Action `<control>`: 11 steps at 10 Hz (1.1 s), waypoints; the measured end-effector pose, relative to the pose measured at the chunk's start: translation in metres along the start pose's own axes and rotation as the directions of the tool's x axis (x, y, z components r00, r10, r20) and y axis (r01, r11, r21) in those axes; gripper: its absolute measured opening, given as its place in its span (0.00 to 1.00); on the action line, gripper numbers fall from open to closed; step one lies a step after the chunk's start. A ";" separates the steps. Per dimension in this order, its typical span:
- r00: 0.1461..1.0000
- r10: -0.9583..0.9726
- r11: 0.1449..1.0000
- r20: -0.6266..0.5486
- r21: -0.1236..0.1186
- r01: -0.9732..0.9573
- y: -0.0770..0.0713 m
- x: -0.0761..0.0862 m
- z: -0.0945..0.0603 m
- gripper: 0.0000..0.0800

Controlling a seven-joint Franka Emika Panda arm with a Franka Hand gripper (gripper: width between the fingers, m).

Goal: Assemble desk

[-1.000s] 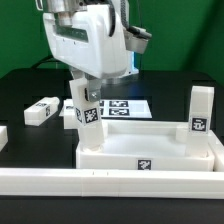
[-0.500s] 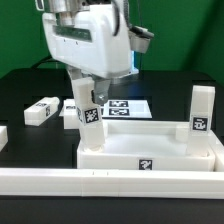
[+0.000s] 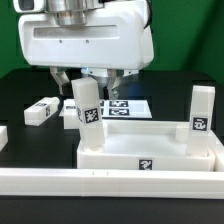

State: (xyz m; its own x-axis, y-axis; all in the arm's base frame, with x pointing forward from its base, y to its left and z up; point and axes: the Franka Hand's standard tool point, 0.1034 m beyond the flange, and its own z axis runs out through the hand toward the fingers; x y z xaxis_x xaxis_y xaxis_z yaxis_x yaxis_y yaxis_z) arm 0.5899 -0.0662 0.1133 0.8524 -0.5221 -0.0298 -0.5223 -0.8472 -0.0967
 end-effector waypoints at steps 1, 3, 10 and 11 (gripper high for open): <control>0.995 -0.096 0.995 0.000 0.000 0.096 0.000 0.000 0.000 0.81; 0.962 -0.272 0.962 0.001 -0.001 0.272 0.000 0.000 0.000 0.81; 0.756 -0.655 0.756 -0.001 -0.002 0.655 -0.001 0.000 0.001 0.81; 0.757 -0.654 0.757 -0.001 -0.002 0.654 -0.001 0.000 0.001 0.65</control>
Offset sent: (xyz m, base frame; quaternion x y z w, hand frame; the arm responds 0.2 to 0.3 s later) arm 0.0014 0.0051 0.0010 -0.0061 0.0105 -0.2334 0.9723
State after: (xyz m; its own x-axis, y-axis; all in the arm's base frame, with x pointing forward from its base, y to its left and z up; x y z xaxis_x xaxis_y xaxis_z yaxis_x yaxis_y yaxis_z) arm 0.5900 -0.0655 0.1128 0.9865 0.1584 0.0416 0.1616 -0.9827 -0.0903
